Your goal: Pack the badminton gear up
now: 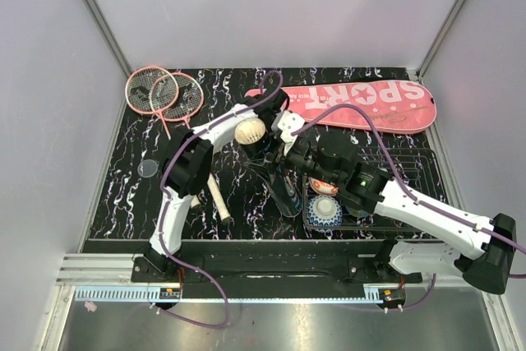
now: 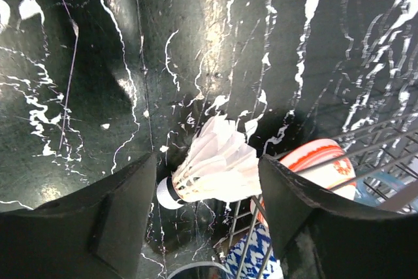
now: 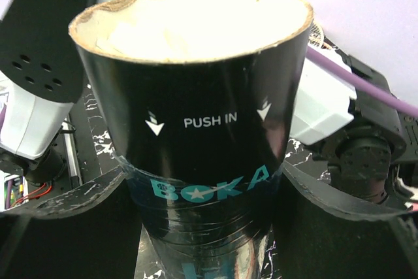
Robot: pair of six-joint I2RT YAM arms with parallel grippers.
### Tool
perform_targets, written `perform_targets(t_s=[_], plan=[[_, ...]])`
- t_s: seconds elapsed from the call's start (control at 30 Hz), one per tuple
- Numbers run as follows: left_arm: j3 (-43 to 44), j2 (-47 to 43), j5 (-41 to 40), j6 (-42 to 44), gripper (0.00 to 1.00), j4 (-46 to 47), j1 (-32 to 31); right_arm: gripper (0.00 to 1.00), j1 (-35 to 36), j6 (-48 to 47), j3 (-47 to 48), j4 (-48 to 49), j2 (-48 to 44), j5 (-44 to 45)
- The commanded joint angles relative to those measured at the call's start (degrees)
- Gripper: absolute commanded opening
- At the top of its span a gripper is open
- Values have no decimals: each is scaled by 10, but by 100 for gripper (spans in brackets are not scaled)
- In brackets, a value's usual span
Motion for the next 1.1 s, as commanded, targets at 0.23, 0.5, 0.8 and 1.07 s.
perform_targets(t_s=[0.23,0.5,0.8,1.07], plan=[[60,48,-70,11,63,-50,-33,36,-3,-3,-20,50,-48,3],[29,9,-97,15,22,-48,-39,36,-2,6,-22,59,-45,2],[-23,-125,-149,49,0,-49,20,35,-3,-6,-18,60,-8,3],[-126,-409,-182,100,0,-55,197,35,-18,-36,67,74,126,-39]])
